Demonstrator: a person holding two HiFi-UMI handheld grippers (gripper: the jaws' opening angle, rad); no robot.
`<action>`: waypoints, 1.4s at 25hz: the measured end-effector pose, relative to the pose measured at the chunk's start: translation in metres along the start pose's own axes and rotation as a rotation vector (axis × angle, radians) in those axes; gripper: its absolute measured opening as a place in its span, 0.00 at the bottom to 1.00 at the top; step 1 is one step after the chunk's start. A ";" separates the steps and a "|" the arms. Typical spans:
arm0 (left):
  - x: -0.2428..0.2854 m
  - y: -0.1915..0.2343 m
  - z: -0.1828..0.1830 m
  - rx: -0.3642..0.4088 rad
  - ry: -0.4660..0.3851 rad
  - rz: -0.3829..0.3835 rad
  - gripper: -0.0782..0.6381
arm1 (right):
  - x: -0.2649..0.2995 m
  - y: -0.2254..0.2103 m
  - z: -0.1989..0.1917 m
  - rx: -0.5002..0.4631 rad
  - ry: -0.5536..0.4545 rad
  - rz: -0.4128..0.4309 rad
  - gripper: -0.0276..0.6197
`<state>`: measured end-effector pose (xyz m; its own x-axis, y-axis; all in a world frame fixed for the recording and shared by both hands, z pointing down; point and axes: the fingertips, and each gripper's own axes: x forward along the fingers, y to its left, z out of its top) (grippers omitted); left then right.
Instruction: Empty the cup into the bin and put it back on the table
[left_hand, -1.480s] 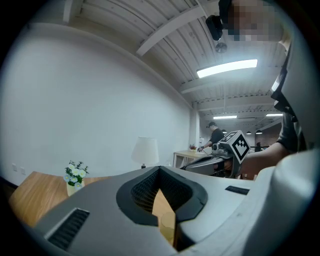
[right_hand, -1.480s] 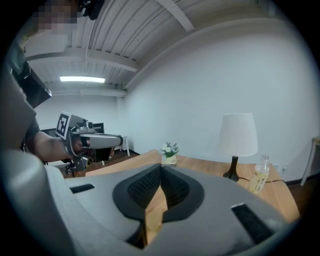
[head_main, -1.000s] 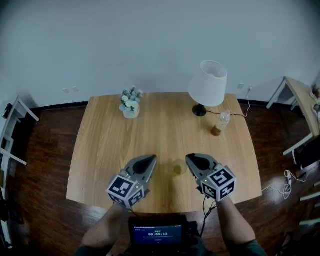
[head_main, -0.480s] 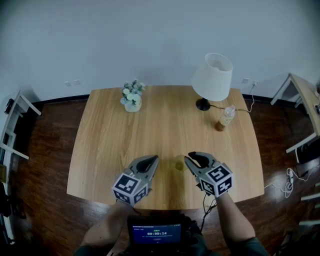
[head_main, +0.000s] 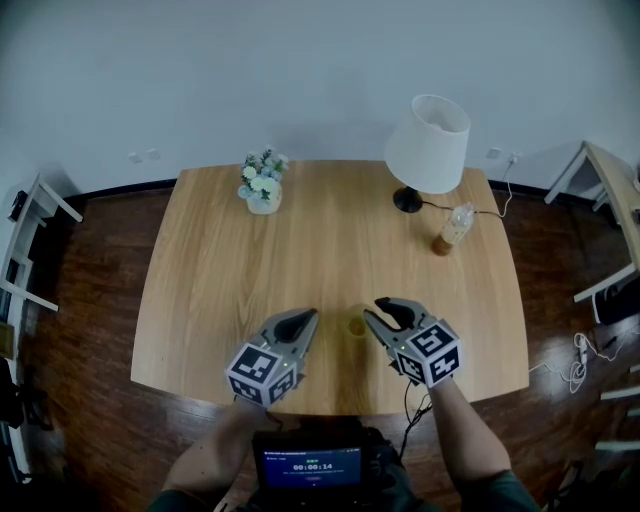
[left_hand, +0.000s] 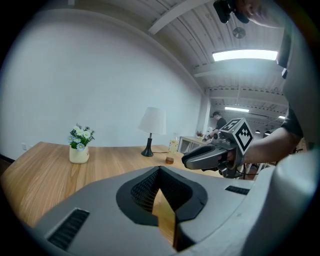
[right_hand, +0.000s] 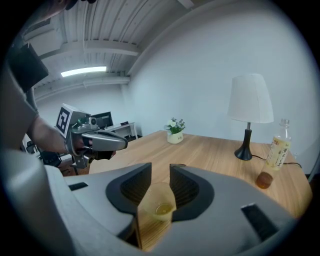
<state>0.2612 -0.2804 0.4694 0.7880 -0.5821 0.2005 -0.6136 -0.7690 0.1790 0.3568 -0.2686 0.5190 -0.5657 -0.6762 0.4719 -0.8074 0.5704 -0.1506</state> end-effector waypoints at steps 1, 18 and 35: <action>0.000 0.001 -0.002 -0.002 0.003 0.003 0.12 | 0.002 0.000 0.000 -0.002 0.002 0.002 0.23; -0.010 0.020 -0.004 -0.023 -0.003 0.053 0.12 | 0.041 0.009 0.010 -0.040 0.019 0.062 0.23; -0.015 0.028 -0.003 -0.032 -0.018 0.081 0.12 | 0.062 0.008 0.013 -0.073 0.043 0.075 0.26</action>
<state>0.2326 -0.2923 0.4748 0.7365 -0.6468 0.1978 -0.6762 -0.7107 0.1941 0.3129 -0.3125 0.5358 -0.6152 -0.6107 0.4985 -0.7478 0.6524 -0.1236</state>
